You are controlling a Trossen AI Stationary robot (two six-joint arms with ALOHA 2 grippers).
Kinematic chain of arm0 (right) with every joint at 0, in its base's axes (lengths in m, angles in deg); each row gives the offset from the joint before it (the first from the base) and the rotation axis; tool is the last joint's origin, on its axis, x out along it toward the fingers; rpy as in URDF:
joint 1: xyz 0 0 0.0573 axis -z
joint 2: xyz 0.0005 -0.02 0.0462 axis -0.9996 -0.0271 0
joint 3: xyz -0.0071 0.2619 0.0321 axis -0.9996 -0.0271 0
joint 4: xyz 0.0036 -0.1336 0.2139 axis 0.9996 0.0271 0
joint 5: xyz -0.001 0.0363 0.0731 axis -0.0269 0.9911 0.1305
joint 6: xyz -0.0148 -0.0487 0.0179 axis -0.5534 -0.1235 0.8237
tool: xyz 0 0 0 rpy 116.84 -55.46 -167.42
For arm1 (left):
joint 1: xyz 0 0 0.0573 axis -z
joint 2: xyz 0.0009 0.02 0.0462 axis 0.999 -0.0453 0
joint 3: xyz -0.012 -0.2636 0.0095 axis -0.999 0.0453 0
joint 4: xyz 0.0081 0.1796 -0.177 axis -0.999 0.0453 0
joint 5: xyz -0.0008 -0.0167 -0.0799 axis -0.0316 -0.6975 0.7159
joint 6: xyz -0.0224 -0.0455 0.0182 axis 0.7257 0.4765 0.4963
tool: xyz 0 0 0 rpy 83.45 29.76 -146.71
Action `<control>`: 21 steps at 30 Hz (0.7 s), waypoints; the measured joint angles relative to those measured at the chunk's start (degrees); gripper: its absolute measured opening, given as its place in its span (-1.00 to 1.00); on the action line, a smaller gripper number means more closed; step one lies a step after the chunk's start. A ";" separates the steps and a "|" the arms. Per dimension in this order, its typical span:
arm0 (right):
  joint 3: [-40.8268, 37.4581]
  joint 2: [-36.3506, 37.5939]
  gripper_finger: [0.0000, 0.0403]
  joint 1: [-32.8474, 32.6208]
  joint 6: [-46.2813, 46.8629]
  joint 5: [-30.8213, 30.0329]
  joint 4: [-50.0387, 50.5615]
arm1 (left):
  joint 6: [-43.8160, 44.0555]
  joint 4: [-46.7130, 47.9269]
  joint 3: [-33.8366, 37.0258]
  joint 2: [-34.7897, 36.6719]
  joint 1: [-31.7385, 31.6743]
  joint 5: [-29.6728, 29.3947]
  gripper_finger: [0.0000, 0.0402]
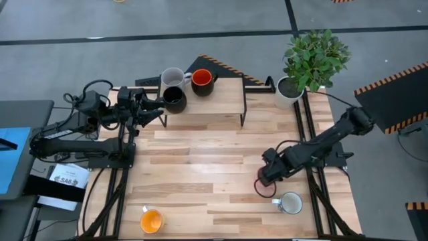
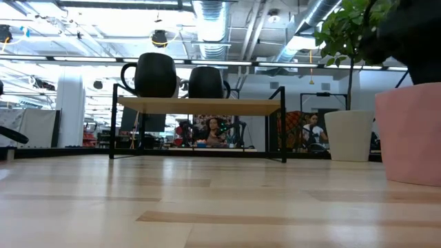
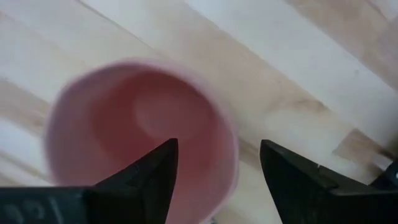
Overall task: Place coffee mugs
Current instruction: Put the pink cup on the shelf
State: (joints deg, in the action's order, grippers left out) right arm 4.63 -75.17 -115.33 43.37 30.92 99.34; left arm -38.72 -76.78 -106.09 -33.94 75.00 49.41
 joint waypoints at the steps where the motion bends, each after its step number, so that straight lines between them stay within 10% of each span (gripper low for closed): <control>1: 0.00 -0.84 0.26 0.15 -0.62 0.00 0.02 | 0.00 0.00 0.00 0.00 0.00 0.00 -0.15; 6: 0.60 -3.55 0.07 0.93 -5.20 0.00 -0.62 | 0.00 0.00 0.00 0.01 0.00 0.00 -0.15; 13: 11.11 -1.38 -0.87 6.01 -23.67 1.35 3.75 | -0.19 -0.04 0.00 0.01 0.00 -0.17 -0.15; 21: 37.16 -2.31 -0.89 20.96 -45.94 -0.52 12.58 | -0.23 -0.03 0.00 0.02 0.00 -2.26 -0.15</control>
State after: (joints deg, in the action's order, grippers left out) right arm 41.80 -77.47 -94.37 -2.57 30.40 111.92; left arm -38.94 -76.81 -106.09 -33.92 75.00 47.15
